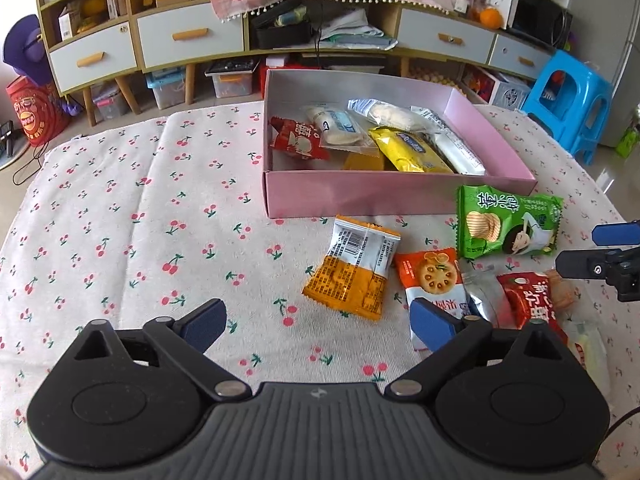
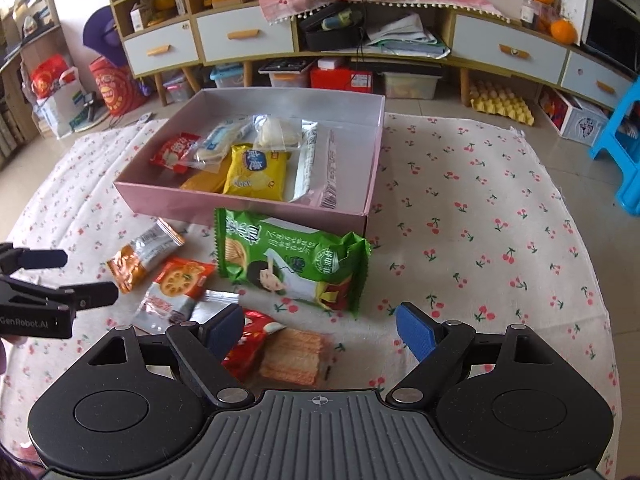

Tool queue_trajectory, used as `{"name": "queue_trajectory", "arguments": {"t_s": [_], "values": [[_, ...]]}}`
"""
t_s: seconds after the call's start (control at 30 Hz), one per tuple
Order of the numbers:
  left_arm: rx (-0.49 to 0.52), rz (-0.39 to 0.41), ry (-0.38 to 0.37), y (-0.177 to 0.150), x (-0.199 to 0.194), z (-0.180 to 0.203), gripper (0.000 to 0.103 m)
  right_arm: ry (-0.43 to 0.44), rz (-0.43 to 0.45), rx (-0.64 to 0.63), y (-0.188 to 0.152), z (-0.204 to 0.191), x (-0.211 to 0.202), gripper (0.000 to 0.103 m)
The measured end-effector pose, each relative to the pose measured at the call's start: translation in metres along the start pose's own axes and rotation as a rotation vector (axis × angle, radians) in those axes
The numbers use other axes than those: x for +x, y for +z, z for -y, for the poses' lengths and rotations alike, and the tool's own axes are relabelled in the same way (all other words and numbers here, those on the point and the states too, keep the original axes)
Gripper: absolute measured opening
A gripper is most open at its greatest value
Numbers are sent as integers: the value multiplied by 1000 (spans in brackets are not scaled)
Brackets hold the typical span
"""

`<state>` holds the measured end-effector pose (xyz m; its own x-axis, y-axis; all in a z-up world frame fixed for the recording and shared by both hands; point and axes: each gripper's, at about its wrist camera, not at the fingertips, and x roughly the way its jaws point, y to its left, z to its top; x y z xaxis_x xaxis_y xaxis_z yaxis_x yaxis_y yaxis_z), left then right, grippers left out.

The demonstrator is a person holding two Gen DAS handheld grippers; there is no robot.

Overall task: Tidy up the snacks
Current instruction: 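Move both tools back toward the remaining snacks on the cloth, then grasp the orange biscuit pack with the left tool while the right tool grasps the green chip bag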

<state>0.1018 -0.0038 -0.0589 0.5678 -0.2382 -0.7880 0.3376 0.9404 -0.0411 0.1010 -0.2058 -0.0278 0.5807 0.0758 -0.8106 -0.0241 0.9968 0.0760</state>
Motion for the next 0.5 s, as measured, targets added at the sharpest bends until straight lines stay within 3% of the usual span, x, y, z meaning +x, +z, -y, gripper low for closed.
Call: {"name": "queue_trajectory", "arguments": {"t_s": [0.37, 0.5], "values": [[-43, -14, -8, 9, 19, 6, 69, 99, -25, 79, 11, 9, 30, 85], [-14, -18, 33, 12, 21, 13, 68, 138, -30, 112, 14, 7, 34, 86]]}}
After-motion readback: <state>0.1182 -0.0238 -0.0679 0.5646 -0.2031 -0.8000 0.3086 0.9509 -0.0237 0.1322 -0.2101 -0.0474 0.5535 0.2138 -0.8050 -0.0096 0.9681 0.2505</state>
